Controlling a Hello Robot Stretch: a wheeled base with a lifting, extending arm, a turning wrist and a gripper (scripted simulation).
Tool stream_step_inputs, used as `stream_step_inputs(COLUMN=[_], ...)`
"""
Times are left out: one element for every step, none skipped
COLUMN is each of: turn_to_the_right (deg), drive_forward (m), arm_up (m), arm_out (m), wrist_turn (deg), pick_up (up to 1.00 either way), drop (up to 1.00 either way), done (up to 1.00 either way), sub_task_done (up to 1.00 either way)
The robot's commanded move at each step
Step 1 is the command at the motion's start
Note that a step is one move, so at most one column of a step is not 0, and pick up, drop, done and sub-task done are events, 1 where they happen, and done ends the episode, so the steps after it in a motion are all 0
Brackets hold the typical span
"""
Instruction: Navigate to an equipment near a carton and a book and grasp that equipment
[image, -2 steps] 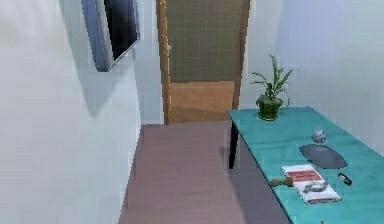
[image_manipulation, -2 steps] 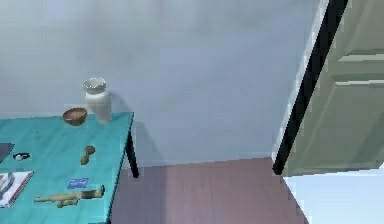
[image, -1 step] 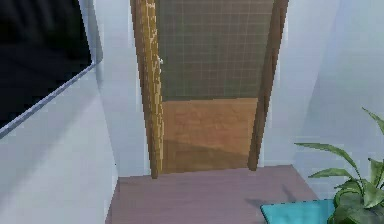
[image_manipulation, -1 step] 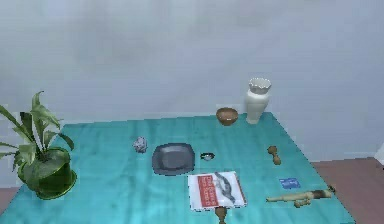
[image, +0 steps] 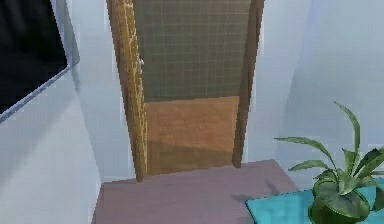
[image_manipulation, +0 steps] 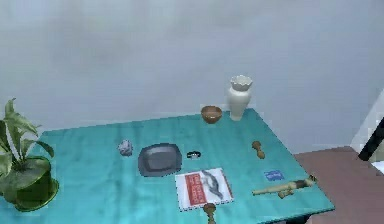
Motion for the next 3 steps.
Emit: stream_step_inputs(turn_to_the_right=[0.0,3.0,-45.0], drive_forward=[0.75,0.00,0.00], arm_up=[0.00,0.00,0.00], arm_out=[0.00,0.00,0.00], wrist_turn=[0.0,0.0,0.0], pick_up=[0.00,0.00,0.00], drop=[0.00,0.00,0.00], done=[0.00,0.00,0.00], sub_task_done=[0.00,0.00,0.00])
